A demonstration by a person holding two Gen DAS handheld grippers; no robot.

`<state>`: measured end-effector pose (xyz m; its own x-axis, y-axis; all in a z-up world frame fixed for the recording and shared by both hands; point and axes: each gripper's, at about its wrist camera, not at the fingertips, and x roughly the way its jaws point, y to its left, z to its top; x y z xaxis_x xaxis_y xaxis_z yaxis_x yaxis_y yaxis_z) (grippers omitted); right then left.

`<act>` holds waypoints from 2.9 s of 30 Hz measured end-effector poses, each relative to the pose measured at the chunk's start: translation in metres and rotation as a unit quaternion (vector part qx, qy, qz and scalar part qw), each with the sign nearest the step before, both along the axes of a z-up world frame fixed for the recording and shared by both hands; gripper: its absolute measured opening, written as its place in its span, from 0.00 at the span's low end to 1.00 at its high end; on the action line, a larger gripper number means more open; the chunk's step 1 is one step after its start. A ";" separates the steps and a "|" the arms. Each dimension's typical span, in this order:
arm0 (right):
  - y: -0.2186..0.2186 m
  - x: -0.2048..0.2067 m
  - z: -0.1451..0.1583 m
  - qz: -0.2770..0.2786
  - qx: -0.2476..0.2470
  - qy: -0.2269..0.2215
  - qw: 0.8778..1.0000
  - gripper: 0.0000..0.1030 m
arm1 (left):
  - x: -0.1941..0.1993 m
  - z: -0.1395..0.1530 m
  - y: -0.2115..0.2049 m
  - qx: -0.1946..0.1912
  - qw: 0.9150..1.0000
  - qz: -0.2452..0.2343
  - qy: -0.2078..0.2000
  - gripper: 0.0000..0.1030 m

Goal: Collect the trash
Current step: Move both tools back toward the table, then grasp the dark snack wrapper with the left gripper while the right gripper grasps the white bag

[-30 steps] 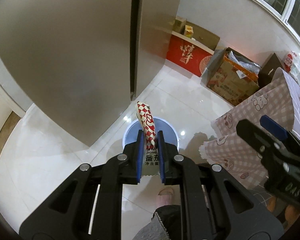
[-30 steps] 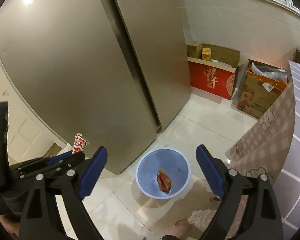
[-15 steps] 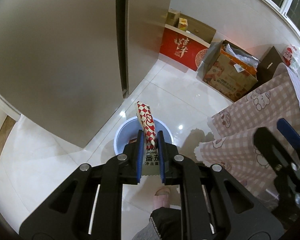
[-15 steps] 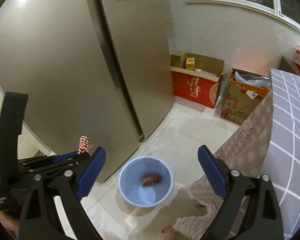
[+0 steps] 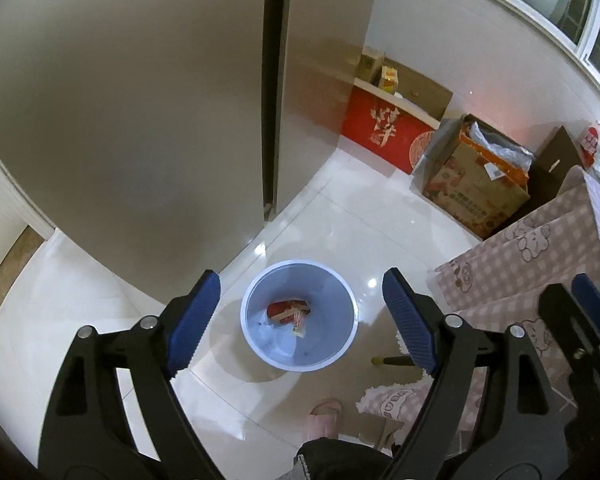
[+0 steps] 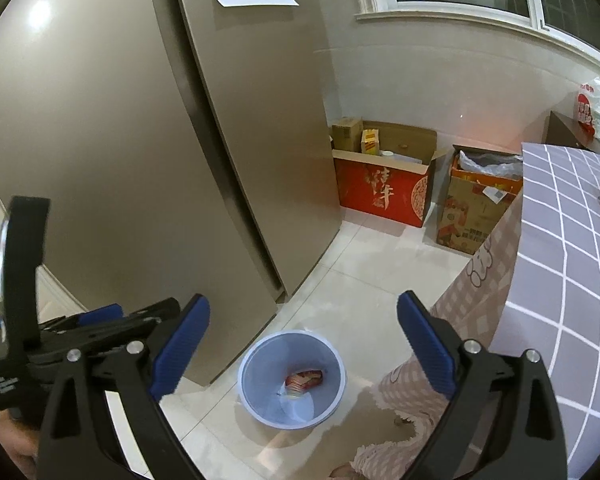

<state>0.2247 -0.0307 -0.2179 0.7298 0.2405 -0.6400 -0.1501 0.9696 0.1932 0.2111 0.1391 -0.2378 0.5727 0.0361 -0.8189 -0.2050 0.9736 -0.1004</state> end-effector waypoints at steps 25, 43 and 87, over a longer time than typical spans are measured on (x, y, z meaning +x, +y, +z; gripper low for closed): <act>-0.103 -0.118 0.074 -0.078 0.017 -0.056 0.995 0.91 | -0.096 0.106 -0.121 0.047 0.987 -0.120 -0.099 0.80; -0.279 -0.189 0.058 -0.236 0.035 -0.031 0.971 0.92 | -0.108 0.092 -0.314 0.109 0.939 -0.317 -0.083 0.80; -0.279 -0.148 0.054 -0.197 0.053 0.005 0.979 0.92 | -0.062 0.083 -0.303 -0.033 0.942 -0.321 -0.091 0.13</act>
<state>0.0770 -0.3101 -0.1638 0.7734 0.0075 -0.6338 0.2329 0.9266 0.2952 0.1494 -0.1636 -0.1552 0.5910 -0.4126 -0.6932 0.4498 0.8819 -0.1414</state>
